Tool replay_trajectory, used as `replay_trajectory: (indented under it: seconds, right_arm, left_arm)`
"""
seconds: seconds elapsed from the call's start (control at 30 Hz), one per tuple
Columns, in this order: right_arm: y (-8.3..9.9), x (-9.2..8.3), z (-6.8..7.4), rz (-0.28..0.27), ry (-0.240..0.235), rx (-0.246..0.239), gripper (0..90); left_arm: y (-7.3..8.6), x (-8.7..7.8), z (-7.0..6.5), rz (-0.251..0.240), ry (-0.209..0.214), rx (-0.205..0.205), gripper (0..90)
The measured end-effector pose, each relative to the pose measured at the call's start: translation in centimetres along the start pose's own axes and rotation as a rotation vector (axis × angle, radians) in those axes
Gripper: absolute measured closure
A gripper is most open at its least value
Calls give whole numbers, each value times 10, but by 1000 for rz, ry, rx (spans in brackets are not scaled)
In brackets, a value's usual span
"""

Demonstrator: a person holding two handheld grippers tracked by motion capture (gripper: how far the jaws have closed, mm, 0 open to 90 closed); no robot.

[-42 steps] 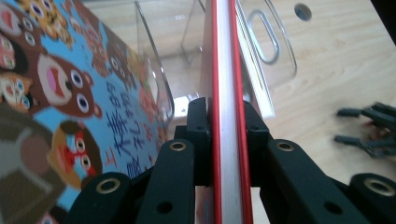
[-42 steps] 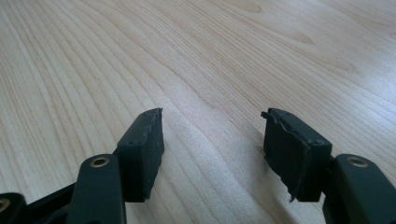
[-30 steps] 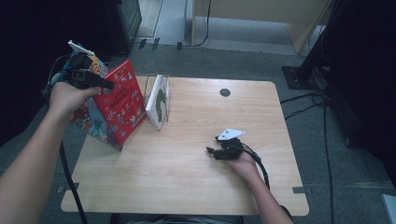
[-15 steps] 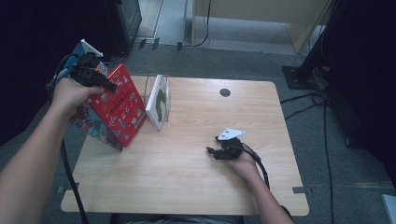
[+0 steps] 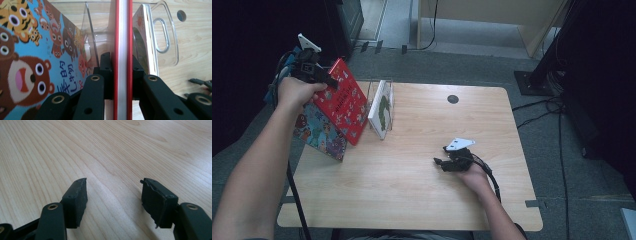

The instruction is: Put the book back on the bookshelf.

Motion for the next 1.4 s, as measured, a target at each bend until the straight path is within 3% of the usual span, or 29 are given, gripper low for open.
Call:
replay_trajectory:
  seconds: [0.23, 0.43, 0.57, 0.67, 0.73, 0.83, 1.03, 1.23, 1.33, 1.4]
  right_arm:
    - [4, -5, 0, 1, 10, 9, 376]
    - [8, -9, 1, 3, 15, 14, 374]
    - [10, -11, 1, 1, 17, 14, 372]
    - [10, -11, 1, 3, 17, 16, 371]
    - [10, -12, 1, 1, 17, 13, 370]
    - [11, -12, 1, 1, 17, 13, 366]
    - [12, -13, 1, 3, 20, 18, 350]
    - [13, -14, 0, 5, 22, 18, 337]
    - [13, -15, 0, 5, 24, 19, 332]
    - [13, -15, 0, 5, 24, 20, 330]
  left_arm:
    - [-12, 7, -4, -32, 12, -25, 790]
    - [-16, 14, 1, -61, 26, -46, 784]
    - [-14, 13, 1, -50, 14, -7, 772]
    - [-13, 13, -3, -40, 38, 2, 691]
    - [-13, 12, -1, -32, 31, 8, 637]
    - [-12, 10, 5, -21, -4, 2, 560]
    - [-13, 1, 8, -18, 33, -18, 482]
    - [-13, -14, 12, -45, 41, -36, 451]
    - [-13, -23, 15, -68, 4, -46, 441]
    - [-12, -29, 14, -84, 9, -46, 429]
Point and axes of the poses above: each handheld gripper's, and its own axes: x roughly forward along the jaws, y roughly out of its underside, z roughly to its left, the point moved 8 cm from there along x, roughly forward along the jaws, and after that the axes turned 1 degree about -x, right-handed, at the moved point
